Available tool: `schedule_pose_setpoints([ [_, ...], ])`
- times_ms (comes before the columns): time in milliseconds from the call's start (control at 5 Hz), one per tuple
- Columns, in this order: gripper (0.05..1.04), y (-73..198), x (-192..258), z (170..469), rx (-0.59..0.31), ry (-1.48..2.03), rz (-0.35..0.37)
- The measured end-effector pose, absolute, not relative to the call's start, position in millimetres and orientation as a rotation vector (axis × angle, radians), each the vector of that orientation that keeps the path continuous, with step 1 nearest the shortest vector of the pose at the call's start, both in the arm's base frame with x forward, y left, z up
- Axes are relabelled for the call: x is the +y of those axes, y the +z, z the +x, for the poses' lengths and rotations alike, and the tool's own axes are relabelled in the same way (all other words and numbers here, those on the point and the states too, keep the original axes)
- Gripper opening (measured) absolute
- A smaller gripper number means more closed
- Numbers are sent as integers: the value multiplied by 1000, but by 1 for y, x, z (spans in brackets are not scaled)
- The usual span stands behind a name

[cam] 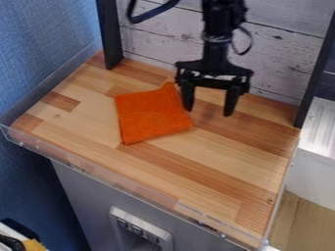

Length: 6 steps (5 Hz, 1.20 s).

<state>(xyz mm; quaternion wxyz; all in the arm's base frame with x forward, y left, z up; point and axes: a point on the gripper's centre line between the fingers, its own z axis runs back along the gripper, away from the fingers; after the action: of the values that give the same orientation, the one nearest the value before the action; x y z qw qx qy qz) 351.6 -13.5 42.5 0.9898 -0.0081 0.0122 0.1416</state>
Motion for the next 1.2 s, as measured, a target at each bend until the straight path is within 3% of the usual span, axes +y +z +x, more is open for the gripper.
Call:
schedule_pose_setpoints([
  [600, 997, 36, 31, 340, -40, 446, -33],
  [800, 941, 38, 37, 339, -28, 472, -16],
  [1200, 362, 49, 44, 347, -44, 511, 19],
])
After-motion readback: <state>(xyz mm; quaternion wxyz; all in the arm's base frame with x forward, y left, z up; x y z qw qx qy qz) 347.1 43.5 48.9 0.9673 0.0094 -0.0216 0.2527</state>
